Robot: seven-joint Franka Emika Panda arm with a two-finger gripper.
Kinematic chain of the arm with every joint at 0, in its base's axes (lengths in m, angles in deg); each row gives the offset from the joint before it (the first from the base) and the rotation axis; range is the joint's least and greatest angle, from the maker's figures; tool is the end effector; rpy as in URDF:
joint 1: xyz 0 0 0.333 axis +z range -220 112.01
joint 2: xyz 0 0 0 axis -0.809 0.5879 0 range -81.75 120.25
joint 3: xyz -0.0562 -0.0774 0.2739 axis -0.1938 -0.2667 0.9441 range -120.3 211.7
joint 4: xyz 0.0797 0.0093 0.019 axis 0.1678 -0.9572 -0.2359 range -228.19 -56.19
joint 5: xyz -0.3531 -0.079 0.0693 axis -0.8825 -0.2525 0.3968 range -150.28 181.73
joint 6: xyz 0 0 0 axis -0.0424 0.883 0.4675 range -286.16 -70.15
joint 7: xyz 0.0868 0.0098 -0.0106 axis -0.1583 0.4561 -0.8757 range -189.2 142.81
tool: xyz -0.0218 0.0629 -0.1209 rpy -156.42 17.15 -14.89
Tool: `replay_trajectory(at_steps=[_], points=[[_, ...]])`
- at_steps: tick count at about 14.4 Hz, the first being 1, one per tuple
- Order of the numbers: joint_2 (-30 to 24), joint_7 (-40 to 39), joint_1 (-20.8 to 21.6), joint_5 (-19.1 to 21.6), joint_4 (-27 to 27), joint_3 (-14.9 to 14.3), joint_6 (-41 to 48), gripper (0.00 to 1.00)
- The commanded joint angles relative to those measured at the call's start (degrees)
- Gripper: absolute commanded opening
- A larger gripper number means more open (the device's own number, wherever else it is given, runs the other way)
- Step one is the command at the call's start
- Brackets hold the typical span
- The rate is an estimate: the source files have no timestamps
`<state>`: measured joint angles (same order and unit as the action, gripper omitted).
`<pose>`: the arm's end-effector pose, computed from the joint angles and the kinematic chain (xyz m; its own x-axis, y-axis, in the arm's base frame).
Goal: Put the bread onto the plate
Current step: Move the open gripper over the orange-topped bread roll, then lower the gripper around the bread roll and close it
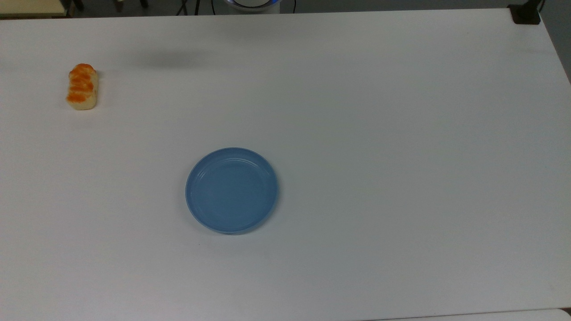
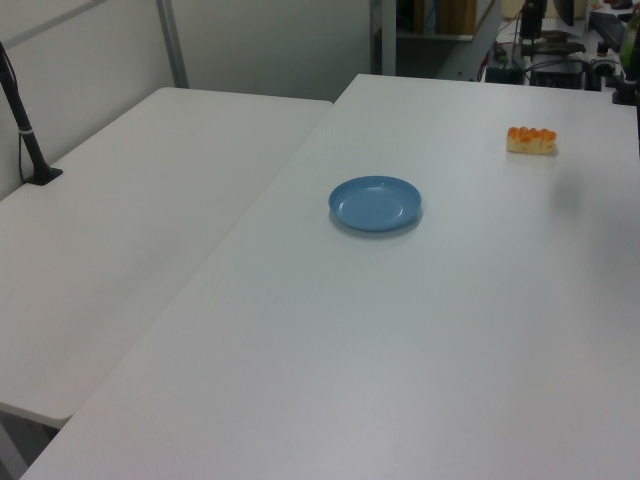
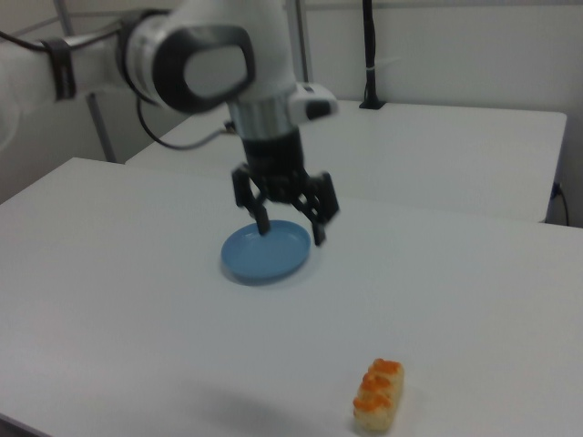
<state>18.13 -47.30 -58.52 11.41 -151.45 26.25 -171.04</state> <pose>0.4859 -0.2274 0.5199 0.9999 0.0141 -0.0014 0.0142 -0.9972 0.0740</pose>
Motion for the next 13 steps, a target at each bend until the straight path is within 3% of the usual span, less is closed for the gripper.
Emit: replay_trajectory(at_steps=[1,8,13], points=[[-0.21,-7.59,-6.35,0.10,-11.02,0.03,-11.79,1.00],[11.56,-10.61,-11.11,1.68,-14.91,0.03,-30.08,1.00],[17.01,-10.78,-12.87,2.91,-14.91,0.29,-36.61,1.00]])
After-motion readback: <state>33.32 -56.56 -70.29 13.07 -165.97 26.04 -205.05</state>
